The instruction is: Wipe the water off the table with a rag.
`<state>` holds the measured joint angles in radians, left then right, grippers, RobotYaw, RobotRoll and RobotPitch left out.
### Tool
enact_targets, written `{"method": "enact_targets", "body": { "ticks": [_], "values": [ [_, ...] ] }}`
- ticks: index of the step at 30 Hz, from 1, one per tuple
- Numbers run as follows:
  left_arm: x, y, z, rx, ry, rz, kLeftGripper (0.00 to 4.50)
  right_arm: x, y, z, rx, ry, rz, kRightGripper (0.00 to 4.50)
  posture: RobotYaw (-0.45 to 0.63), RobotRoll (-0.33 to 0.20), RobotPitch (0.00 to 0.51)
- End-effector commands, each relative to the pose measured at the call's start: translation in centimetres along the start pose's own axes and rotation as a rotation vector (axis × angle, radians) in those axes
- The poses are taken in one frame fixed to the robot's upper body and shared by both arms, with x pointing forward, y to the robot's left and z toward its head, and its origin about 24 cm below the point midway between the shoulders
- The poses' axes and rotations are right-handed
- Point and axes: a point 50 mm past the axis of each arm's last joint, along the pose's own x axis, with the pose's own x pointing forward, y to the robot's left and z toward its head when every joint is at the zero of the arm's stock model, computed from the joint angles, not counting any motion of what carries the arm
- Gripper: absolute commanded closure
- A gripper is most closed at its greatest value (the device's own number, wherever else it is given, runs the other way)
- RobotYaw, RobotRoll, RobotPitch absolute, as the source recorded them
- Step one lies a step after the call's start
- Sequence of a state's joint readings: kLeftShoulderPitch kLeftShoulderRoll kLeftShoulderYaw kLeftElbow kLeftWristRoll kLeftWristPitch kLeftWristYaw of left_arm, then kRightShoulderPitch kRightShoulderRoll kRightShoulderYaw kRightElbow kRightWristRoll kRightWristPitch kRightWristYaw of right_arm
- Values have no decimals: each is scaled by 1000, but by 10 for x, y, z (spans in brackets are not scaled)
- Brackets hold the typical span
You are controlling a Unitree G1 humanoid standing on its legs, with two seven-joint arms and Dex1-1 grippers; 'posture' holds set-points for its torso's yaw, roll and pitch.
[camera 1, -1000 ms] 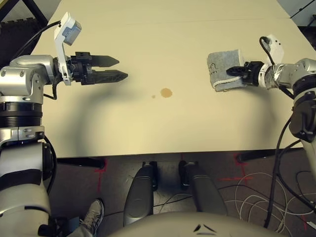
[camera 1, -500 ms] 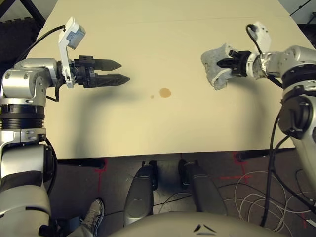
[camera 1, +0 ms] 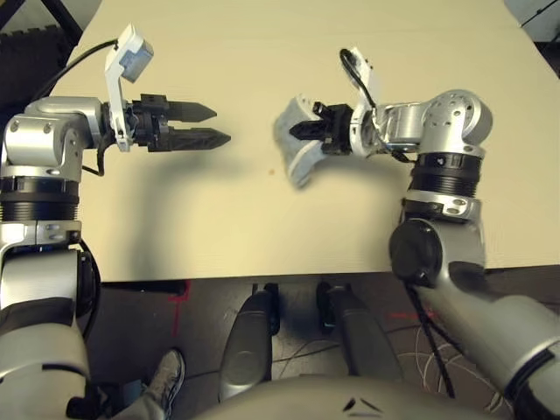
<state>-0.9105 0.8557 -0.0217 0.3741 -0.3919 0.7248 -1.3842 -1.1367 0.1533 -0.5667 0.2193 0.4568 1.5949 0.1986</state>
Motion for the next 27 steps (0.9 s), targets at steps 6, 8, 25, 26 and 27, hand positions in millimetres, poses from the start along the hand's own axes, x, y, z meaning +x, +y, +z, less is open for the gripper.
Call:
{"method": "enact_targets", "body": {
  "ticks": [6,8,25,26,27],
  "values": [
    [-3,0,-6,-11,31,6,0,21,-9,-34,109,89,-34,4496,131,0,274],
    [-3,-1,-7,-15,32,5,0,22,-25,-39,151,105,-101,4496,131,0,275],
    [5,0,-11,-26,32,-3,0,-9,-82,-6,-91,-28,-437,4496,104,0,286],
    [5,0,-11,-26,32,-4,0,-13,-83,-2,-104,-42,-452,4496,103,0,286],
    [6,0,-11,-26,31,-5,0,-18,-85,3,-120,-57,-468,4496,102,0,287]
  ]
}}
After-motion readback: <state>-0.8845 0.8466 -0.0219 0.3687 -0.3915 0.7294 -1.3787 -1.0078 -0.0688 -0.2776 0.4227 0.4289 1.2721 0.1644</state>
